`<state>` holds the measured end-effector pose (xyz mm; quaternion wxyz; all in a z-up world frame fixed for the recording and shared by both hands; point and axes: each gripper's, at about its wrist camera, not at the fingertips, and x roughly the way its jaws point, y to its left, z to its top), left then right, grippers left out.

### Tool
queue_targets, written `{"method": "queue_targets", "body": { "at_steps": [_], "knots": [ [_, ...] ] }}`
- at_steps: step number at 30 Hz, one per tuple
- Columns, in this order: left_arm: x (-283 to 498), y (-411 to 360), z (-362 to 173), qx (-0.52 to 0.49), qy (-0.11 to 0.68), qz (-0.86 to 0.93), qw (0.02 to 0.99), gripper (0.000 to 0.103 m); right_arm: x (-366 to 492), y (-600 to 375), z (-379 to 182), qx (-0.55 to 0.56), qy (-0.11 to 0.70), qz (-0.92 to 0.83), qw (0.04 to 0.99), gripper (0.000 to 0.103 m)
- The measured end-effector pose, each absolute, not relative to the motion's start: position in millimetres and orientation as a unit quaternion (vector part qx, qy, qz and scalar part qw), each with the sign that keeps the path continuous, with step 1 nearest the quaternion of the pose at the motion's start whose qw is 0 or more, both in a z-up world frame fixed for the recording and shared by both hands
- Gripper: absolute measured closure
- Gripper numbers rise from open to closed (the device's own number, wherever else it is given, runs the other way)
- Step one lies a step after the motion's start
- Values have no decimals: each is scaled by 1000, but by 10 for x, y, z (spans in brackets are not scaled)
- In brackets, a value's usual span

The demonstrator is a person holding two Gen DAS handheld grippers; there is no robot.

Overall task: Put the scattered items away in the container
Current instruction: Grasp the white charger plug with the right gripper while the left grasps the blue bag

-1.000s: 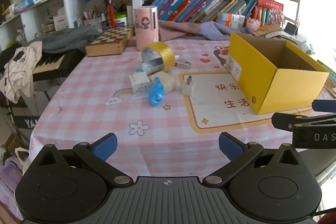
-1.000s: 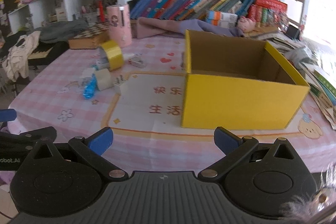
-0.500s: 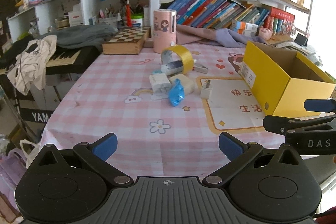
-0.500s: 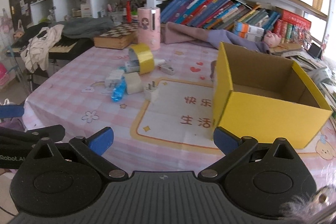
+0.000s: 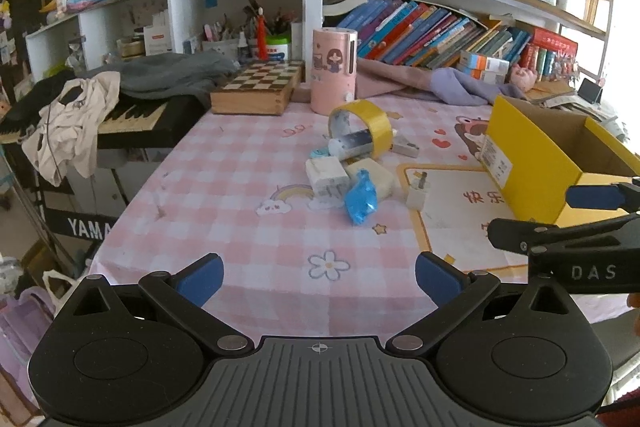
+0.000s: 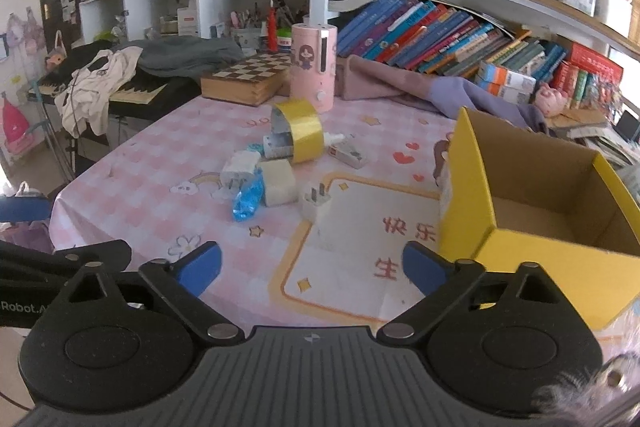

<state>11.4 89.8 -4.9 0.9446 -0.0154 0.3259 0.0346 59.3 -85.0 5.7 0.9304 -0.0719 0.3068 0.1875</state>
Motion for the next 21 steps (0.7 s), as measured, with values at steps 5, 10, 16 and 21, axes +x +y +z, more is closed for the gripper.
{"method": "queue_targets", "body": {
  "at_steps": [5,10,16,21],
  "knots": [
    [327,953,-58,-11,327,49,944,1,850,-767,49,-75,306,190,930,19],
    [570,958,-105,-3,338,47,940,1,1106,-702,22,-79,310,198,926,19],
    [835,934,-205,6,359,38,933,10,1433,-627,-51,-82,329,204,918,27],
    [1026,893,-289,15,374,25,927,17,1678,-562,-169,-87,361,208,905,34]
  ]
}}
